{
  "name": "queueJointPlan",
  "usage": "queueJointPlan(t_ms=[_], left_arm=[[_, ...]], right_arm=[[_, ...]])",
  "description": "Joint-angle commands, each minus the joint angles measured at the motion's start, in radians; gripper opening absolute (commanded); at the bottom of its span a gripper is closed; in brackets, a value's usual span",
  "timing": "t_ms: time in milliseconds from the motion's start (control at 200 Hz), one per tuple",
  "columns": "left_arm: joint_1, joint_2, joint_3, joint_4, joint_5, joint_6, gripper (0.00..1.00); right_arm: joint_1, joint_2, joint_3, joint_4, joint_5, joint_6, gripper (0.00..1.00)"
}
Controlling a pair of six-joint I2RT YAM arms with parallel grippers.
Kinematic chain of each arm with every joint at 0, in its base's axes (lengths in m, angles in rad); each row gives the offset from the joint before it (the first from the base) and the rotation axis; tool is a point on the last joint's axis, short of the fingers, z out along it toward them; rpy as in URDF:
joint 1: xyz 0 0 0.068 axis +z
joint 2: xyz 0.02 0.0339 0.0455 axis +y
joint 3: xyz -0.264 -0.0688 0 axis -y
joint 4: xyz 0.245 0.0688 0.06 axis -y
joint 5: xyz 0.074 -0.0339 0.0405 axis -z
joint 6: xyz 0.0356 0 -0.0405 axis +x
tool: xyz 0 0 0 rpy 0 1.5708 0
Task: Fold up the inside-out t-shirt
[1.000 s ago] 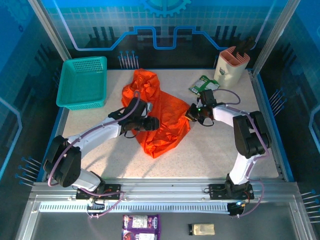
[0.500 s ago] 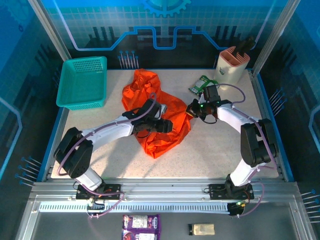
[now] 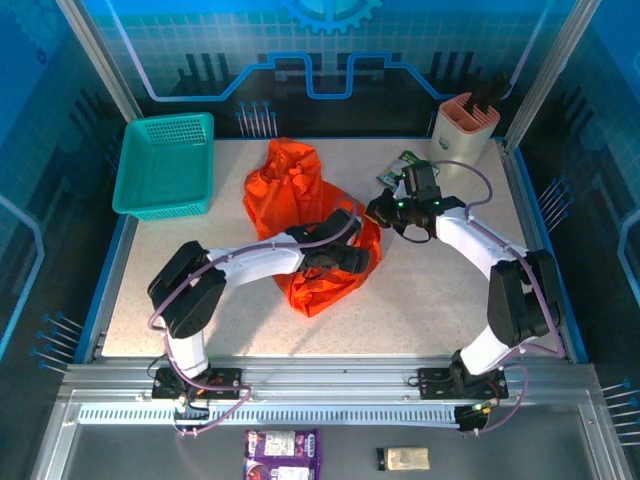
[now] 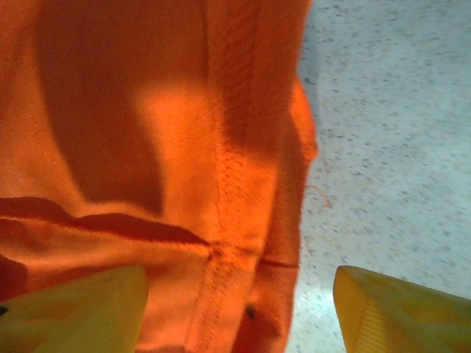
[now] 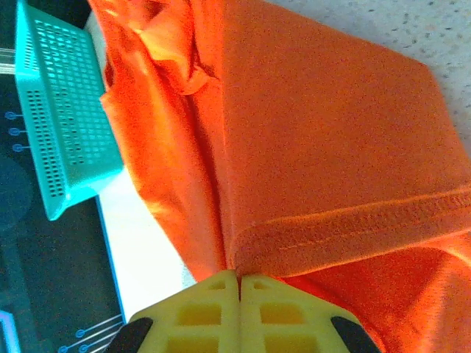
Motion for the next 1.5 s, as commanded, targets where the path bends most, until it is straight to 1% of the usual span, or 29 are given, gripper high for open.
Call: queueJointPlan(t_ms=[0,70,190,290,325,480,535,595,700,765,831,921,1081,1196,1231,1271,1306,1376,1431,1491], left_arm=[[-0.018,0.033,0.042,-0.047,-0.183,-0.010,0.72],[-0.023,0.054,0.054,-0.064,-0.243,-0.035,0.73],[-0.029,0.089,0.076,-0.106,-0.315,-0.047,0.73],[-0.031,0.100,0.063,-0.108,-0.314,-0.036,0.70],[-0.030,0.095,0.053,-0.104,-0.309,-0.032,0.65],[-0.035,0.021,-0.002,-0.086,-0.285,-0.005,0.23],[-0.035,-0.022,-0.011,-0.088,-0.275,0.020,0.14],[-0.031,-0.074,-0.007,-0.099,-0.260,0.054,0.08],[0.001,-0.149,0.040,-0.152,-0.181,0.090,0.02],[0.036,-0.179,0.084,-0.201,-0.095,0.091,0.00],[0.081,-0.194,0.133,-0.248,0.006,0.093,0.00],[0.127,-0.188,0.217,-0.323,0.119,0.105,0.00],[0.162,-0.151,0.344,-0.430,0.190,0.119,0.00],[0.171,-0.136,0.397,-0.467,0.219,0.118,0.00],[0.173,-0.134,0.410,-0.475,0.223,0.118,0.00],[0.175,-0.130,0.422,-0.484,0.226,0.117,0.00],[0.178,-0.126,0.434,-0.492,0.229,0.116,0.00],[0.182,-0.121,0.456,-0.509,0.234,0.118,0.00],[0.185,-0.121,0.469,-0.518,0.240,0.124,0.00],[0.187,-0.125,0.485,-0.530,0.248,0.127,0.00]], right_arm=[[0.024,-0.035,0.041,0.008,0.007,0.056,0.00],[0.030,-0.040,0.058,0.002,0.011,0.060,0.00],[0.035,-0.050,0.081,-0.018,0.022,0.057,0.00],[0.032,-0.060,0.098,-0.036,0.037,0.047,0.00],[0.029,-0.060,0.107,-0.048,0.041,0.039,0.00],[0.010,-0.045,0.136,-0.091,0.064,-0.010,0.00],[0.003,-0.029,0.147,-0.114,0.069,-0.039,0.00],[-0.006,-0.015,0.156,-0.147,0.091,-0.079,0.00],[-0.038,-0.013,0.124,-0.160,0.110,-0.125,0.00],[-0.061,-0.024,0.098,-0.170,0.122,-0.150,0.00],[-0.079,-0.038,0.076,-0.181,0.128,-0.183,0.01],[-0.089,-0.059,0.057,-0.188,0.098,-0.236,0.08],[-0.076,-0.156,-0.001,-0.213,0.051,-0.321,0.24],[-0.027,-0.283,-0.090,-0.217,0.053,-0.362,0.34],[0.002,-0.323,-0.128,-0.202,0.051,-0.380,0.36],[0.044,-0.368,-0.170,-0.179,0.063,-0.392,0.37],[0.091,-0.407,-0.208,-0.152,0.089,-0.403,0.35],[0.211,-0.454,-0.306,-0.063,0.167,-0.433,0.26],[0.305,-0.462,-0.375,0.034,0.234,-0.460,0.18],[0.394,-0.450,-0.455,0.163,0.299,-0.485,0.12]])
